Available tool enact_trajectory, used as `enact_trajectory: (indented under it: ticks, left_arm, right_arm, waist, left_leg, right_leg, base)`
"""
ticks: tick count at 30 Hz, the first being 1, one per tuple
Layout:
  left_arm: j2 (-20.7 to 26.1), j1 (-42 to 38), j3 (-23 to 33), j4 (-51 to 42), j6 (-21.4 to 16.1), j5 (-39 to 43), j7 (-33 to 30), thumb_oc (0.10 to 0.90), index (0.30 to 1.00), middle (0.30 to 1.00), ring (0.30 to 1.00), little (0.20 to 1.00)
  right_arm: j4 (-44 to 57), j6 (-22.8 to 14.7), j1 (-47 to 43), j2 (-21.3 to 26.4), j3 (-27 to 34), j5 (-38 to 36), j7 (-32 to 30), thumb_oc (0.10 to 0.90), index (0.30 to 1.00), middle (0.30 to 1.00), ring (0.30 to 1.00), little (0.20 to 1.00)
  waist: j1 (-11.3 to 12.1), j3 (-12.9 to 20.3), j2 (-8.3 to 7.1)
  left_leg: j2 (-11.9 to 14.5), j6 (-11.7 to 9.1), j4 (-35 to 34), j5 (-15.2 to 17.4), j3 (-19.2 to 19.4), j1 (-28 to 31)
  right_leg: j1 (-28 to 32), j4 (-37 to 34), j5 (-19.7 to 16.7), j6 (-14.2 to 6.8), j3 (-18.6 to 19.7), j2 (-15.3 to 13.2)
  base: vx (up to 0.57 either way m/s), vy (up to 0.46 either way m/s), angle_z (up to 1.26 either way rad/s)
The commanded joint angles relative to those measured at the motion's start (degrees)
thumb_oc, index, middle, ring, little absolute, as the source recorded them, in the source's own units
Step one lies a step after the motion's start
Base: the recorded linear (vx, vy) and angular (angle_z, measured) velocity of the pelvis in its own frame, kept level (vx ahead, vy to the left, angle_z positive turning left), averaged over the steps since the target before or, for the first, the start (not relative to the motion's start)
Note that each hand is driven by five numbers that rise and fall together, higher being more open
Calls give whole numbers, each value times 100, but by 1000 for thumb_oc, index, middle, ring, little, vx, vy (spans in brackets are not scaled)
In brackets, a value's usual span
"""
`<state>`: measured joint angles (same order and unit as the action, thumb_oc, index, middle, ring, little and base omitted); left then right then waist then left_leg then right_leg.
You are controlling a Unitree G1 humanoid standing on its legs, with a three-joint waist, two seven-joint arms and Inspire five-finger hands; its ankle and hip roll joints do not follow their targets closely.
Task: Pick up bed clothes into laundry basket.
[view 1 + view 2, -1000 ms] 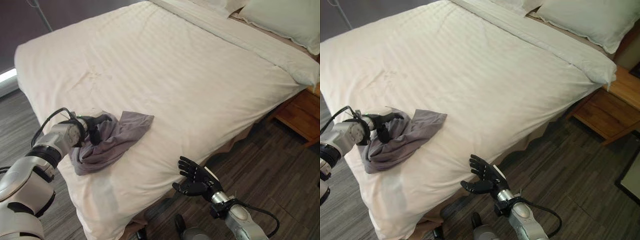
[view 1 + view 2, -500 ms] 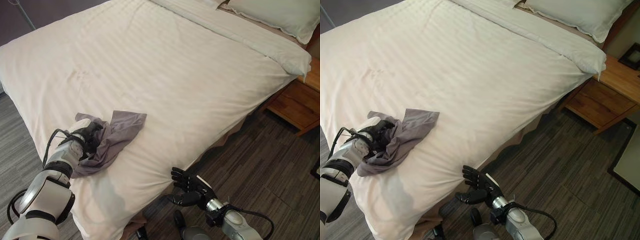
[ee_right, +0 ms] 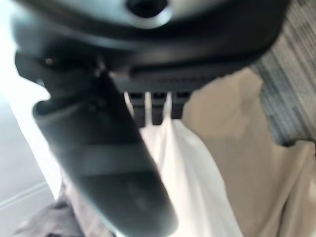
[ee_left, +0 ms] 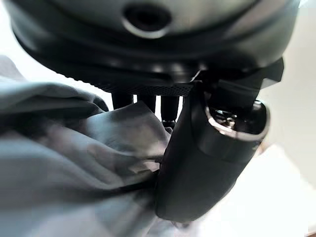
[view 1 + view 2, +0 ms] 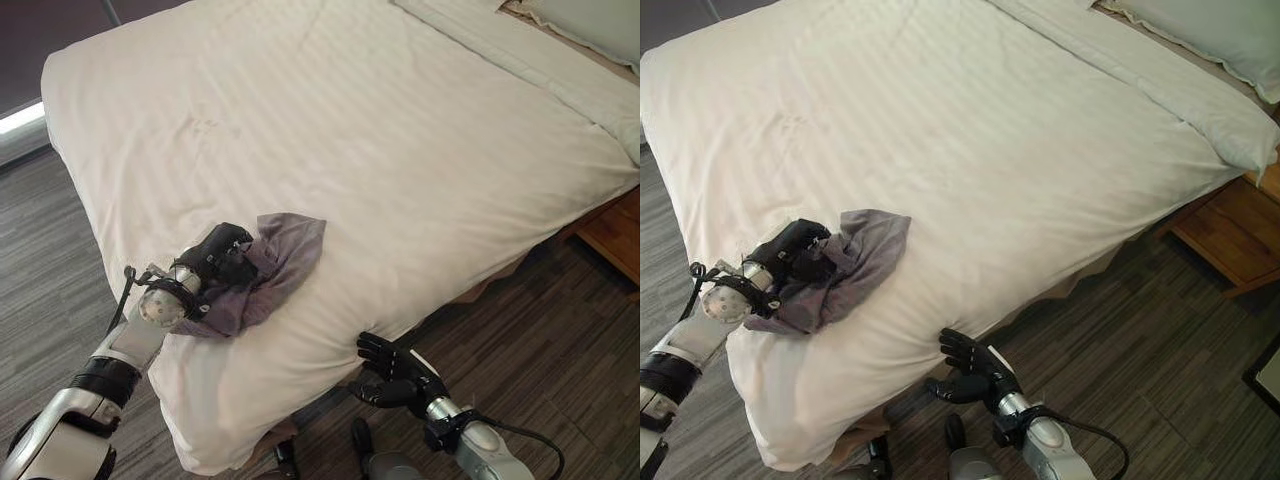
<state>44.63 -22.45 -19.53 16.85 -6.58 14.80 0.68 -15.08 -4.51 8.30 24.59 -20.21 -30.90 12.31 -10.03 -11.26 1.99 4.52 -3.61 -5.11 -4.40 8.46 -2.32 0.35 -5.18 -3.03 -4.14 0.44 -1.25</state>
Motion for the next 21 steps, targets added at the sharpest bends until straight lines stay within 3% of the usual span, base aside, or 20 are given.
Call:
enact_trajectory:
  ticks: [1,8,14,15,18,21]
  left_arm:
    - [264,-480,913,-969,-1229,968,-216,400,300,300,300,300]
    - [-260,184,1523,-1839,-1510,2113,57,400,300,300,300,300]
    - [-720,859,1796,-2200,-1551,2278,162,400,300,300,300,300]
    - [-1091,1249,1787,-2225,-1471,2509,360,400,300,300,300,300]
    - [-1423,1627,1699,-2146,-1328,2820,617,400,300,300,300,300]
    - [-2174,2176,1455,-1757,-1081,3305,836,400,300,300,300,300]
  right_arm:
    - [428,-377,-69,-216,-216,155,106,800,900,900,900,900]
    - [329,-427,-88,-223,-197,294,79,800,900,900,900,900]
    - [250,-473,-116,-270,-203,350,58,800,900,900,900,900]
    - [247,-477,-120,-290,-177,350,54,800,900,900,900,900]
    - [254,-491,-106,-295,-152,320,49,800,900,900,900,900]
    - [240,-521,-95,-356,-80,292,-39,800,900,900,900,900]
  waist:
    - [106,482,-138]
    - [133,616,-154]
    - [180,683,-171]
    - [207,693,-193]
    - [210,705,-202]
    - [215,704,-227]
  left_leg:
    - [12,-185,11,508,42,558]
    - [0,-173,20,538,26,638]
    - [-3,-163,21,554,-11,671]
    - [-5,-153,22,556,-19,677]
    - [-6,-141,27,563,-14,696]
    - [-11,-131,38,575,-15,701]
  right_leg:
    - [-166,18,102,-439,-20,-477]
    - [-58,18,148,-411,-21,-486]
    - [-9,18,174,-393,-45,-493]
    - [6,18,180,-388,-53,-491]
    - [19,18,182,-382,-52,-495]
    - [42,18,207,-371,-47,-497]
  base:
    - [1,-5,6]
    - [1,-1,1]
    - [1,0,1]
    - [4,3,6]
    - [0,0,0]
    - [0,0,0]
